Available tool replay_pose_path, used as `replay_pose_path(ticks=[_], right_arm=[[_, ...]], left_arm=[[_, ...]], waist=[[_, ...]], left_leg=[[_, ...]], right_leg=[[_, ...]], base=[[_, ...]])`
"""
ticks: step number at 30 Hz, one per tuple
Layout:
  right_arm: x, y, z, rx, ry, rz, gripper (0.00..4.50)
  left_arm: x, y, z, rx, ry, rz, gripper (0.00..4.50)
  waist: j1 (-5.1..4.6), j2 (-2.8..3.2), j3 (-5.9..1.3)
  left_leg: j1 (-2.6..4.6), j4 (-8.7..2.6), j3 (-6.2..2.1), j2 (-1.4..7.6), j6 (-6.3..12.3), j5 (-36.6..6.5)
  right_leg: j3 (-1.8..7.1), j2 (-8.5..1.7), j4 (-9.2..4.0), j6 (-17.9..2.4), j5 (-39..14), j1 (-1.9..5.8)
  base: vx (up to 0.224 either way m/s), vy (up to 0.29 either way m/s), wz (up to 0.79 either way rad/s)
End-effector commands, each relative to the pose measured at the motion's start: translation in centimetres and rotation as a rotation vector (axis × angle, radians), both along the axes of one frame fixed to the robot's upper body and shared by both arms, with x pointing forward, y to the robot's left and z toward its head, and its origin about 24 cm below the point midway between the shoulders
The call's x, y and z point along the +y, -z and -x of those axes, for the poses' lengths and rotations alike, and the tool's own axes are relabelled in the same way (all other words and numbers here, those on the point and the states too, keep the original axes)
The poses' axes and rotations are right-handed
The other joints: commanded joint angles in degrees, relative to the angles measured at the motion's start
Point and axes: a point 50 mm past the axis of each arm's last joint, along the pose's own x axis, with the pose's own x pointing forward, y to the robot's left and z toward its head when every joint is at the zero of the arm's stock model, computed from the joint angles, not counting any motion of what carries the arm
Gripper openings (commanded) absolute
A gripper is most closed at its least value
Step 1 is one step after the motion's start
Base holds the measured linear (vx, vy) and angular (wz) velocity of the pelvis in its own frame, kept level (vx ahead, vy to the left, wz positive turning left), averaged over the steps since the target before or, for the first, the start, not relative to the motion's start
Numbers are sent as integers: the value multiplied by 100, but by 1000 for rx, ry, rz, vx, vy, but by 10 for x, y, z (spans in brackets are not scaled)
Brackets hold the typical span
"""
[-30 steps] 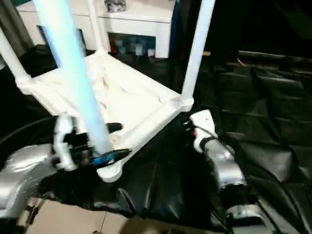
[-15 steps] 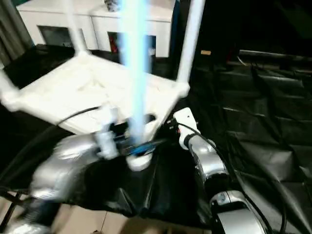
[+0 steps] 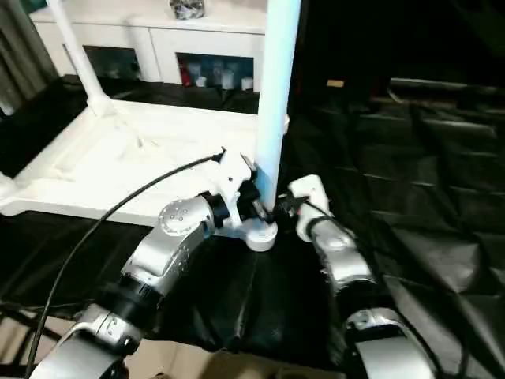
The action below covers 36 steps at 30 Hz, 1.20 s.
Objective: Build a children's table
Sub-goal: Rotate table base
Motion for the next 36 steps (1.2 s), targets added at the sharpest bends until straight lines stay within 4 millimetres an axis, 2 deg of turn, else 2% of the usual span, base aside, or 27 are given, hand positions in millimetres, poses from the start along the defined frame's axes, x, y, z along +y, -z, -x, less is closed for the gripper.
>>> replay_pose_path(ticks=[1,6,7,8,9,11,14,15,16,17,18,20,22,23,24,25,26,27,28,29,30,31,32,33,34,35,36], right_arm=[[-6,-7,-1,-38,23,-16,428],[-26,-15,9,-88,43,-21,428],[-30,-19,12,-108,41,-20,428],[-31,-22,15,-125,34,-26,428],[-31,-26,19,-150,22,-33,428],[-30,-30,23,-165,13,-39,428],[-23,-34,34,-177,8,-58,428],[-19,-34,40,-175,5,-64,428],[-14,-34,47,-170,4,-72,428],[-14,-34,47,-170,4,-72,428],[-10,-33,53,-169,6,-82,428],[-7,-33,56,-168,9,-90,428],[-5,-31,60,-150,28,-105,428],[-3,-27,63,-128,68,-139,428],[-3,-27,63,-128,68,-139,428],[-2,-24,64,-109,104,-163,428],[-2,-24,64,-109,104,-163,428],[2,-24,66,-94,150,-186,428],[2,-24,66,-94,150,-186,428],[2,-24,66,-94,150,-186,428],[3,-25,66,-90,162,-186,428],[3,-26,66,-91,165,-187,428],[3,-27,66,-91,181,-193,428],[3,-28,65,-84,190,-202,428],[3,-28,65,-82,192,-203,428],[3,-28,65,-82,192,-203,428],[2,-29,64,-73,194,-196,428]], left_arm=[[9,2,-2,0,-33,14,447],[35,13,13,50,29,88,447],[43,16,18,74,33,111,447],[51,19,23,100,23,124,447],[61,23,28,115,-15,128,447],[69,27,32,125,-47,129,447],[92,39,45,150,-183,62,447],[101,42,52,153,-238,39,447],[109,44,57,148,-298,21,447],[109,44,57,148,-298,21,447],[117,44,59,153,-370,10,447],[122,45,60,160,-415,5,447],[129,45,58,132,-512,-43,447],[135,47,54,146,-613,-90,447],[135,47,54,146,-613,-90,447],[136,46,49,138,-672,-101,447],[136,46,49,138,-672,-101,447],[129,37,37,109,-756,-91,447],[129,37,37,109,-756,-91,447],[129,37,37,109,-756,-91,447],[126,33,34,87,-768,-101,447],[125,33,34,86,-769,-102,447],[120,33,31,87,-768,-107,447],[115,33,30,101,-767,-96,447],[114,33,30,104,-766,-93,447],[114,33,30,104,-766,-93,447],[112,36,28,125,-777,-93,447]], waist=[[28,-80,-408],[41,-134,-370],[15,-131,-385],[25,-144,-395],[20,-116,-376],[-5,-137,-362],[-16,-111,-312],[-5,-169,-299],[-15,-183,-296],[-5,-155,-295],[-33,-212,-296],[-2,-177,-307],[-19,-197,-281],[-62,-207,-303],[-24,-238,-303],[35,-270,-311],[32,-244,-336],[213,-346,-357],[213,-346,-357],[297,-356,-346],[240,-262,-315],[76,-123,-346],[3,-2,-368],[-143,138,-357],[-143,138,-357],[-218,88,-431],[-208,51,-477]], left_leg=[[-28,-321,18,22,396,-990],[-65,-358,7,43,417,-1137],[-15,-343,28,34,405,-1204],[-25,-343,21,47,395,-1167],[-56,-363,14,59,414,-1111],[-41,-371,19,61,402,-1236],[-28,-420,5,78,318,-1553],[-39,-436,-16,93,267,-1620],[-44,-438,-5,82,258,-1623],[-27,-448,-12,91,231,-1653],[-11,-436,3,60,205,-1707],[-24,-445,-11,74,174,-1599],[-22,-461,-21,69,147,-1753],[99,-338,122,61,28,-1782],[117,-287,156,11,-3,-1852],[68,-255,188,-32,125,-1849],[176,-94,306,-50,65,-1912],[48,163,191,-159,323,-1778],[48,163,191,-159,323,-1778],[-15,243,52,-168,385,-1481],[-17,26,-42,-130,172,-1213],[317,-306,-70,114,-272,-1067],[233,-590,-373,448,-210,-1097],[236,-778,-565,871,-223,-625],[236,-778,-565,871,-223,-625],[272,-684,-637,1026,376,175],[217,-346,-459,786,1443,1019]], right_leg=[[169,-316,-457,-1277,-1220,358],[172,-353,-489,-1121,-1743,362],[164,-320,-511,-1096,-1839,300],[171,-330,-484,-1087,-1764,327],[166,-315,-474,-1068,-1691,309],[155,-304,-498,-994,-1869,280],[154,-286,-539,-812,-2314,230],[175,-307,-540,-606,-2547,235],[176,-298,-565,-533,-2649,224],[179,-300,-571,-479,-2715,208],[172,-275,-608,-399,-2897,171],[194,-279,-588,-350,-2669,172],[178,-262,-603,-292,-2744,146],[296,-167,-698,-163,-2858,8],[352,-204,-661,-151,-2976,-3],[509,-302,-692,-130,-3283,47],[727,-222,-765,-100,-3511,-86],[1303,-390,-840,-299,-3648,121],[1303,-390,-840,-299,-3648,121],[1558,-344,-851,-446,-3519,155],[1449,64,-704,-467,-2966,44],[894,627,-427,-146,-1798,-334],[494,349,-74,-341,-602,-135],[241,156,39,-478,-291,-129],[241,156,39,-478,-291,-129],[103,-39,147,-508,-133,-90],[61,-248,62,-901,273,-57]], base=[[0,0,0],[0,0,0],[0,0,0],[0,0,0],[0,0,0],[0,0,0],[0,0,0],[0,0,0],[0,0,0],[0,0,0],[0,0,0],[0,0,0],[0,0,0],[0,0,0],[0,0,0],[-9,27,-19],[-9,27,-19],[-5,45,-32],[-7,89,-39],[-7,89,-39],[-11,121,-49],[-30,119,-40],[-30,119,-40],[-33,105,-5],[11,68,7],[11,68,7],[0,0,0]])
